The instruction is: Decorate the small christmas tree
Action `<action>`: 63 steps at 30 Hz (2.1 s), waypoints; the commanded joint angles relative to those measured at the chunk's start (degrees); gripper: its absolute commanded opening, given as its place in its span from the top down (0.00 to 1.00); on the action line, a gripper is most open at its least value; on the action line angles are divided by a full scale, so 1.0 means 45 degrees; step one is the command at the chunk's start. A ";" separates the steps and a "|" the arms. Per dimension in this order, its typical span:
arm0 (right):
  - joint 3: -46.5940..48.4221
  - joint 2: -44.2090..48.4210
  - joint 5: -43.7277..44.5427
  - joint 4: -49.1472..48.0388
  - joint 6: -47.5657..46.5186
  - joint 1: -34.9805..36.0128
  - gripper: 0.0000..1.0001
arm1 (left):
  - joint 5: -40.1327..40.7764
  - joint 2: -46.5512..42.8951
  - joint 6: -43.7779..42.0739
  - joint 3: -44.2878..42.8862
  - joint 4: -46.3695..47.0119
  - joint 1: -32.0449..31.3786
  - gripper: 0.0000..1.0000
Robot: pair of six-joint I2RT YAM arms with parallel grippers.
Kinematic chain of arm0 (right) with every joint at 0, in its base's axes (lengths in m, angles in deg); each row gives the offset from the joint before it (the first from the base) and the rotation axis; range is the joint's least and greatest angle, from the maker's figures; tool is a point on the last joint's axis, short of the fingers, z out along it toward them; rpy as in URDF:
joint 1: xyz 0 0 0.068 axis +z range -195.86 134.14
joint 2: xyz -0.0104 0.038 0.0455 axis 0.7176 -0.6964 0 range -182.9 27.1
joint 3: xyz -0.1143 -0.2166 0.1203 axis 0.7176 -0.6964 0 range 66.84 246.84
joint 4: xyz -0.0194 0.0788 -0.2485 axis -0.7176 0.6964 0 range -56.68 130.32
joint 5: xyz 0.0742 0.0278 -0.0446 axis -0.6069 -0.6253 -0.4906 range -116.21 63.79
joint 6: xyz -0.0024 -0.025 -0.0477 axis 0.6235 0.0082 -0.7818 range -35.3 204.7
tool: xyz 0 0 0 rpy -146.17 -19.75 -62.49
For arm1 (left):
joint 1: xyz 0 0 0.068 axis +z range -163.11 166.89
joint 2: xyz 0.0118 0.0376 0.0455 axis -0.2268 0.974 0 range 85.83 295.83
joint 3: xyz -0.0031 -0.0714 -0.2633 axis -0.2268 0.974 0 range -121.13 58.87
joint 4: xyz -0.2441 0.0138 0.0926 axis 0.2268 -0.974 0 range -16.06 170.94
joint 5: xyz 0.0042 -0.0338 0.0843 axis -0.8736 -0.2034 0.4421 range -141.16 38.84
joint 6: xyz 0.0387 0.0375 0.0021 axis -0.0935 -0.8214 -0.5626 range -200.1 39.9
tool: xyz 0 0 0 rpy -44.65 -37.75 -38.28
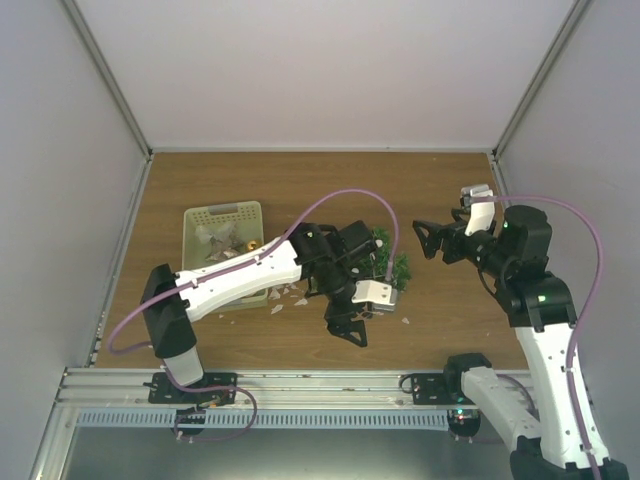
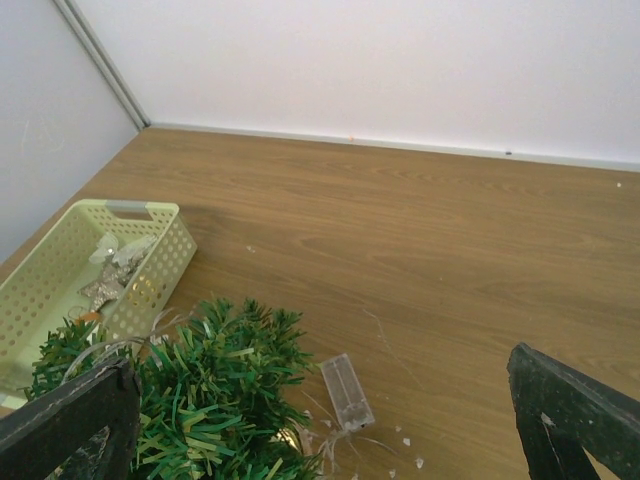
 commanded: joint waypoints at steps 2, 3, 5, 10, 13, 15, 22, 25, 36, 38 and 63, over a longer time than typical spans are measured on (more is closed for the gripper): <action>-0.0033 -0.0004 -0.0163 -0.0285 0.0052 0.0026 0.01 | -0.0080 -0.0458 -0.0117 0.0342 -0.0225 -0.0197 0.17; -0.0009 -0.0015 -0.0174 -0.0285 0.0056 0.0036 0.01 | -0.0164 -0.0453 -0.0202 0.0336 -0.0291 -0.0216 0.16; 0.0039 -0.0020 -0.0176 -0.0251 0.0046 0.0030 0.00 | -0.0372 -0.0471 -0.0289 0.0273 -0.0422 -0.0241 0.13; 0.0035 -0.0025 -0.0100 -0.0130 0.0002 0.0040 0.00 | -0.0156 -0.0461 -0.0453 0.0520 -0.0926 -0.0543 0.01; -0.0006 -0.0085 -0.0095 -0.0056 -0.0017 0.0031 0.00 | 0.0282 -0.0739 -0.0476 0.0626 -0.0924 -0.0686 0.01; -0.0016 -0.0132 -0.0095 -0.0017 -0.0042 0.0035 0.00 | 0.0813 -0.0880 -0.0447 0.0500 -0.0999 -0.0689 0.01; 0.0063 -0.0211 -0.0153 -0.0008 -0.0131 0.0043 0.00 | 0.3716 -0.1036 -0.0003 0.0484 -0.0746 -0.0733 0.01; 0.0034 -0.0182 -0.0090 0.0047 -0.0139 0.0038 0.00 | 0.4757 -0.1438 -0.0077 0.0502 -0.0668 -0.0729 0.01; 0.0083 -0.0343 -0.0138 -0.0014 -0.0119 0.0029 0.00 | 0.6353 -0.2383 -0.0655 0.0056 -0.0905 -0.0729 0.01; 0.0081 -0.0360 -0.0140 -0.0030 -0.0144 0.0026 0.00 | 0.6827 -0.2724 -0.0936 -0.0349 -0.1153 -0.0731 0.01; 0.1669 -0.0349 0.3864 -0.1271 -0.1665 0.0040 0.00 | 0.9911 -0.7390 -0.2446 -0.0079 0.3992 0.2912 0.01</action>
